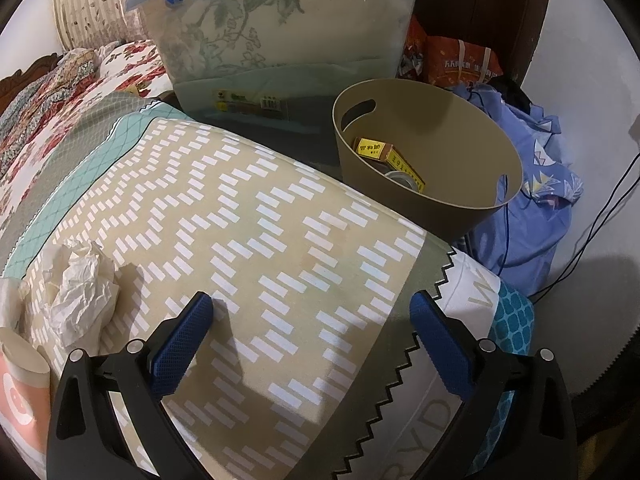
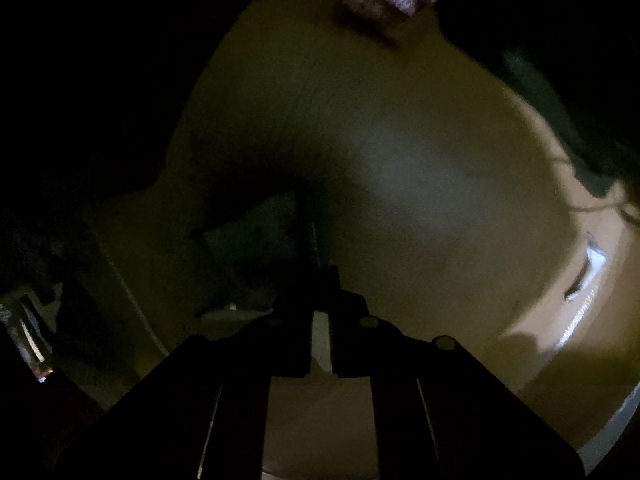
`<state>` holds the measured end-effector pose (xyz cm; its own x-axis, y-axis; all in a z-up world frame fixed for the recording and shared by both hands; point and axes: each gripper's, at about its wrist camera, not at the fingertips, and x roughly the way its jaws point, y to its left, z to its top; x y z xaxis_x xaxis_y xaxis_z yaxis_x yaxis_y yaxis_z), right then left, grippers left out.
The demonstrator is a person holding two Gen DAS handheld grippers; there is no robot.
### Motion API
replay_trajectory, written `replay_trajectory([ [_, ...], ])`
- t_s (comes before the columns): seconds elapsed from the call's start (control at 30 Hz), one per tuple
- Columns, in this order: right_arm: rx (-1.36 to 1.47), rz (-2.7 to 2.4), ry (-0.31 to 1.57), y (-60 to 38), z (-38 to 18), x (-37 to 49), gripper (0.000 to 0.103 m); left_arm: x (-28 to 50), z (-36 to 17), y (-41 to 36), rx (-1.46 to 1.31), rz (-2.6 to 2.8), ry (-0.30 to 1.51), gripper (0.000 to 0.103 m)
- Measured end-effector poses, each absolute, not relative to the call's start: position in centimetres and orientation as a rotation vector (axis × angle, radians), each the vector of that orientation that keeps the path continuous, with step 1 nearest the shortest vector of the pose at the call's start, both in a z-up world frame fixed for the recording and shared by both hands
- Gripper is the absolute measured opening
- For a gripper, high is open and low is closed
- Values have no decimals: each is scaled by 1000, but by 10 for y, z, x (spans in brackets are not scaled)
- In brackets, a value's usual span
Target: Collect trash
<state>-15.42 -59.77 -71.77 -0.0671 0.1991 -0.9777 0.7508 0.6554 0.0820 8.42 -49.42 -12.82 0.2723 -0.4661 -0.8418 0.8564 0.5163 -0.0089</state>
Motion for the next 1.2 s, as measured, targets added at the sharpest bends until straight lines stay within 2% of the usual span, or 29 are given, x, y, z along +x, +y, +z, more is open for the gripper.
replay_trajectory([
  [0.17, 822, -577, 1536, -593, -665, -180, 8, 87, -124, -486, 464, -951, 907, 89],
  [0.53, 755, -681, 1359, -585, -516, -243, 8, 68, -105, -471, 441, -1009, 759, 89],
  [0.83, 629, -752, 1090, -604, -352, -246, 8, 58, -99, -470, 451, -1030, 706, 89],
  [1.2, 366, -746, 605, -615, -125, -222, 8, 62, -72, -503, 389, -1143, 762, 86],
])
